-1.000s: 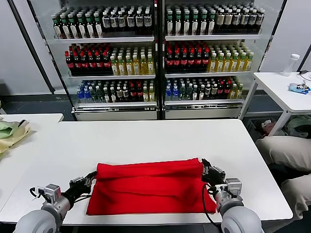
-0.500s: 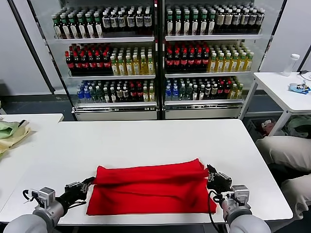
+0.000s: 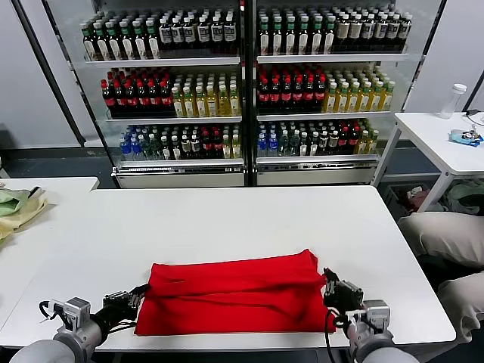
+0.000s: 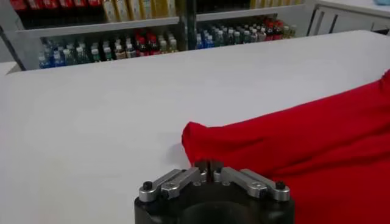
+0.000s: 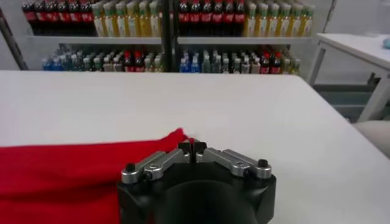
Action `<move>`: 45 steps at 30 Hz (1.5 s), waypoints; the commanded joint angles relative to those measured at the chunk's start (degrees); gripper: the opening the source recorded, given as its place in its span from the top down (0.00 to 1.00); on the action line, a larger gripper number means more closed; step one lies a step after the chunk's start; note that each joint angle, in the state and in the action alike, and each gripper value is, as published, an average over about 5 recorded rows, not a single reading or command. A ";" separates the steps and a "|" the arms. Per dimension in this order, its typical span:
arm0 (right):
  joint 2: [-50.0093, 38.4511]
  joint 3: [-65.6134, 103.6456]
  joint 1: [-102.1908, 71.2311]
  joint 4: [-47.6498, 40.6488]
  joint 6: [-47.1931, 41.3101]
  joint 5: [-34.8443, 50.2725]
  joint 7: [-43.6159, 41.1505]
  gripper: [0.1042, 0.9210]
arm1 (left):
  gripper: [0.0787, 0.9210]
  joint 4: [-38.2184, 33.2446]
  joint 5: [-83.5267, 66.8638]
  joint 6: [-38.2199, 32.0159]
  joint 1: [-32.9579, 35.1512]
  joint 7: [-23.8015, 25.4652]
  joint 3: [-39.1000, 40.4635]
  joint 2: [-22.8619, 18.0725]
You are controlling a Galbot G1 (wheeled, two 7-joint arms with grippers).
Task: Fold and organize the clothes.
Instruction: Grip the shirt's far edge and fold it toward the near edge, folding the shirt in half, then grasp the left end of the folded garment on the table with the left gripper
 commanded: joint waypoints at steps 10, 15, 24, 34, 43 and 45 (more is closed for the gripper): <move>1.31 0.66 -3.36 3.26 1.06 -4.84 -1.40 0.51 | 0.45 -0.58 0.91 -7.07 -4.69 -22.17 8.56 -11.29; 1.46 -0.05 -2.86 2.67 1.10 -5.61 -1.80 0.33 | 0.29 0.61 0.41 -7.24 -3.93 -23.54 10.87 -13.14; 1.98 -1.51 -1.64 0.56 1.23 -6.51 -2.14 0.12 | 0.12 1.43 -0.70 -7.21 -4.25 -24.15 11.32 -14.04; 2.36 -1.70 -1.63 -0.68 1.90 -7.01 -2.55 0.12 | 0.31 2.68 -1.46 -6.74 -3.65 -24.38 11.74 -14.59; 2.87 -1.90 -1.59 -1.02 2.06 -7.47 -2.64 0.12 | 0.61 2.44 -0.62 -6.38 -3.45 -24.29 12.23 -15.28; 2.95 -1.92 -1.59 -1.02 2.08 -7.52 -2.65 0.12 | 0.68 2.30 -0.33 -6.39 -3.59 -24.29 12.48 -15.63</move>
